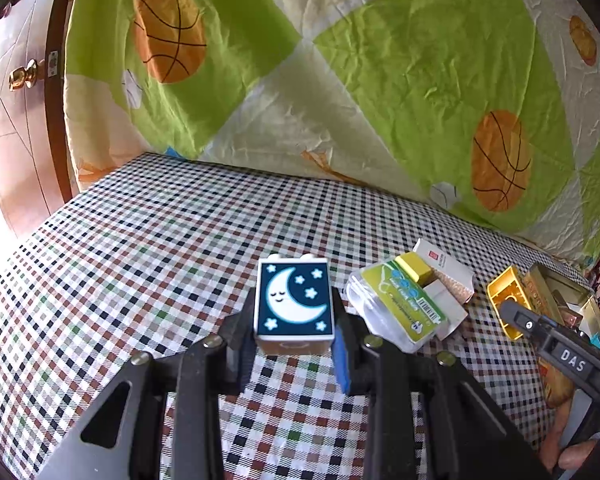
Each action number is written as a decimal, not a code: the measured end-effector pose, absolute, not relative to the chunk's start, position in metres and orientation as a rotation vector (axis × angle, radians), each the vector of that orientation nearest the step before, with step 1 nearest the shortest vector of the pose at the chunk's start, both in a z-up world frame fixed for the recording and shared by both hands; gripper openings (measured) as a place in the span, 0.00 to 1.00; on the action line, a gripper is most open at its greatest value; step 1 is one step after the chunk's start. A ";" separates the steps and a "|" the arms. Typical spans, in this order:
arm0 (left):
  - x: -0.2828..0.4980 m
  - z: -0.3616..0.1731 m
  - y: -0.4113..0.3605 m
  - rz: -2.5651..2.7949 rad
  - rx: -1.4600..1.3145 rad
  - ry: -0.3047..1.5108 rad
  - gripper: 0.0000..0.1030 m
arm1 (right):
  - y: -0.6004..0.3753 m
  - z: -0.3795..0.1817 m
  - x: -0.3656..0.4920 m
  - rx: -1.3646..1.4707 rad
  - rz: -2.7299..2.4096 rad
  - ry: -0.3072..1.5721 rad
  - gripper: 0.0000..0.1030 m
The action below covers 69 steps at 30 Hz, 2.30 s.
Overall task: Organize rigid objects
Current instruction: 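Grasp the yellow cartoon-face block with the right tool, then carry the moon-print cube and yellow face block over the tin tray with both tools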
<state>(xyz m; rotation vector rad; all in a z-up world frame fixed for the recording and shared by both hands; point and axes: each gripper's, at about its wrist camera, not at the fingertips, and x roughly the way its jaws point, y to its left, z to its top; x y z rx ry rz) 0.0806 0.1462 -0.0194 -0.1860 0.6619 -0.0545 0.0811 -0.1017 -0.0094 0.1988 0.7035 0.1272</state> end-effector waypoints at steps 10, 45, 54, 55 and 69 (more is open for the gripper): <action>0.062 -0.005 0.134 -0.091 -0.158 0.541 0.30 | -0.096 0.027 0.036 0.088 0.101 0.468 0.43; 0.013 0.023 -0.043 -0.236 0.036 0.481 0.30 | -0.228 0.033 -0.033 0.041 -0.100 0.343 0.44; 0.011 0.030 -0.088 -0.301 0.040 0.473 0.30 | -0.282 0.036 -0.048 0.012 -0.209 0.310 0.43; 0.011 0.031 -0.093 -0.310 0.038 0.475 0.30 | -0.293 0.035 -0.049 0.021 -0.230 0.315 0.43; 0.011 0.023 -0.177 -0.463 0.053 0.511 0.29 | -0.376 0.029 -0.051 0.072 -0.360 0.372 0.43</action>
